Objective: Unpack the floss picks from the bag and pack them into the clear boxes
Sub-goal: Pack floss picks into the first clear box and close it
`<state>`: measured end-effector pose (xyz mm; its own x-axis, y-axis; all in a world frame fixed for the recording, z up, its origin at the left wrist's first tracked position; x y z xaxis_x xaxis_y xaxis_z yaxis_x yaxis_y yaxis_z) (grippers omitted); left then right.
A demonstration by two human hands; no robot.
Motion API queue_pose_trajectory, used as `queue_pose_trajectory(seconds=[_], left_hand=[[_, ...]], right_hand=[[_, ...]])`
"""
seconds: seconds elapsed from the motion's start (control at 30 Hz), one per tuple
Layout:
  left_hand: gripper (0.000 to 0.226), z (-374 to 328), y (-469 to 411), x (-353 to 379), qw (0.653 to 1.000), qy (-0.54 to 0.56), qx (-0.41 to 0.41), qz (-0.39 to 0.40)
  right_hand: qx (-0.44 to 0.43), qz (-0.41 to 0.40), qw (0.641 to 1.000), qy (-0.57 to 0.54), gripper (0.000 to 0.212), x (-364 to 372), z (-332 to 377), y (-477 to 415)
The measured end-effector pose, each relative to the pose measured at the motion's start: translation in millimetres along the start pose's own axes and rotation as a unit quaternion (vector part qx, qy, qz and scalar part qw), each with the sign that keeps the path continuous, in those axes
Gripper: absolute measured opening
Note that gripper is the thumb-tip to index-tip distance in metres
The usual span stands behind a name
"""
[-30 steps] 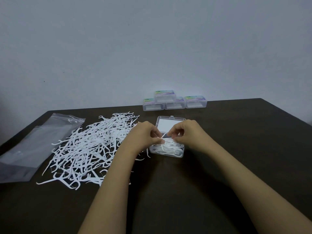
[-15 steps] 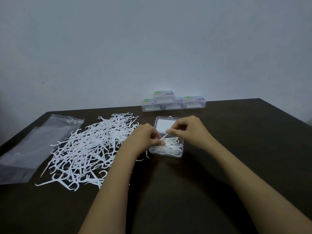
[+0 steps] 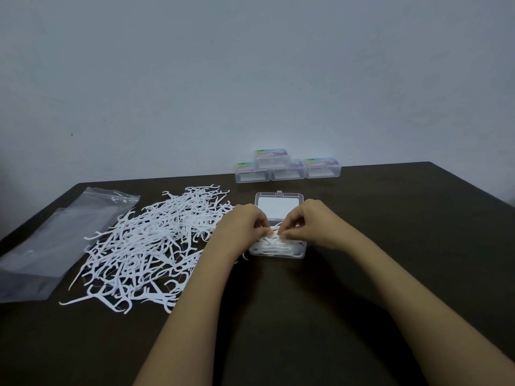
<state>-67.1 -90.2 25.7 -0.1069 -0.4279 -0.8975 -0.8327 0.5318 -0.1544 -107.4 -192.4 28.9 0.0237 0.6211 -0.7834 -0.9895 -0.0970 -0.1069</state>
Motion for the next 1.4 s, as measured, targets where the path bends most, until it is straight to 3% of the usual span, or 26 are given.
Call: queue_pose_trajectory(seconds=[0.13,0.33,0.6,0.77,0.93,1.03,1.13,1.3,1.4], left_hand=[[0.012,-4,0,0,1.000,-0.012,0.018,0.005],[0.019,-17,1,1,0.996,-0.075,0.051,0.009],[0.018,14,6,-13,1.000,-0.006,-0.001,0.022],[0.026,6,7,-10,0.998,-0.062,0.003,0.019],[0.027,0,5,-9,0.996,-0.085,0.004,0.003],[0.026,0,6,-12,0.998,-0.057,0.002,0.001],[0.026,14,9,-30,0.997,-0.053,-0.030,-0.043],[0.024,59,19,-57,0.966,-0.177,-0.156,-0.108],[0.026,80,24,-60,0.952,-0.169,-0.231,-0.107]], right_hand=[[0.002,-0.009,1.000,0.018,0.013,-7,-3,-1],[0.009,-0.047,0.999,0.004,0.006,-20,-6,0],[0.020,-0.019,0.996,0.087,0.016,-14,-13,-2],[0.024,-0.010,0.991,0.132,0.018,-5,-16,-6],[0.028,-0.012,0.994,0.107,0.027,-8,-16,-5],[0.017,-0.027,0.990,0.138,0.031,-11,-6,-5],[-0.020,-0.082,0.983,0.162,0.032,-12,10,-1],[-0.125,-0.094,0.966,0.206,0.037,23,47,5],[-0.167,-0.085,0.954,0.236,0.060,48,65,5]])
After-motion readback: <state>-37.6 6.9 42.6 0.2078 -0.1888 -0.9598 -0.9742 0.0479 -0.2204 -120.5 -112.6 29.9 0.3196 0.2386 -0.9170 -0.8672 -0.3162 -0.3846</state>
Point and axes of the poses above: each hand's wrist, its own y-axis away from the middle knuckle, its own x-axis out of the palm, z = x × y, the point moved 8 cm from there along -y, towards the middle knuckle
